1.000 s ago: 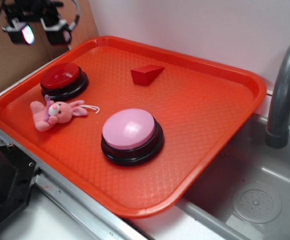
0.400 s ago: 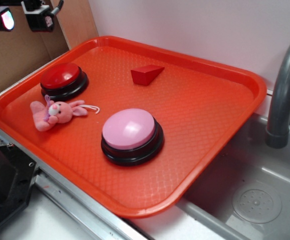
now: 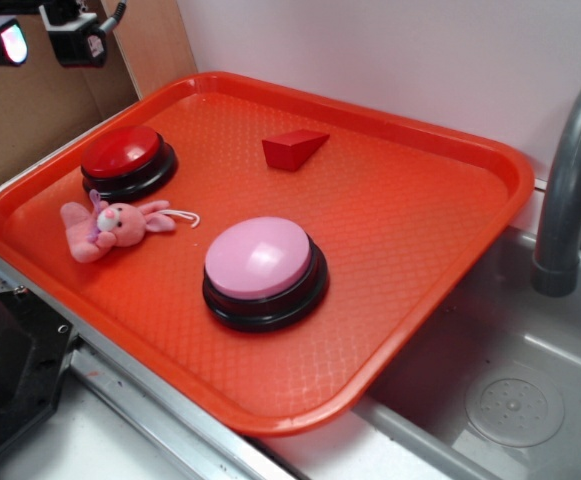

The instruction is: Push the red button.

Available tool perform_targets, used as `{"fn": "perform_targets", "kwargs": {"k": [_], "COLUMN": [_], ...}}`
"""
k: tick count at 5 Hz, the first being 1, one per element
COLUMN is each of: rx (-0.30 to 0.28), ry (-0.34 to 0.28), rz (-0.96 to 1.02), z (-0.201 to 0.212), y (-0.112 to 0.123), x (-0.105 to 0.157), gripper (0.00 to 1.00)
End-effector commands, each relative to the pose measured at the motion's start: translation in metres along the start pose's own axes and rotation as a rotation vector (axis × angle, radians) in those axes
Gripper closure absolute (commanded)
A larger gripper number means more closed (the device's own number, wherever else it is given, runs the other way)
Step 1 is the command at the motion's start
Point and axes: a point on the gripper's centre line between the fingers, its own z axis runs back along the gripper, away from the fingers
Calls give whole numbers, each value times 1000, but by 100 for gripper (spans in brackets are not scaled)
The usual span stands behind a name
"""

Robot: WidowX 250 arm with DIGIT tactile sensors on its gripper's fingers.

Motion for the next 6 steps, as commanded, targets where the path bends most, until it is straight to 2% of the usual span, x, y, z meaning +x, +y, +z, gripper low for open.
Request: {"fn": "perform_targets", "kwargs": {"k": [1,6], "rx": [0,17], "ry": [-38,-55], "rz": [8,111], "z": [13,15], "y": [7,15], "x": [-1,10], "gripper": [0,0]}}
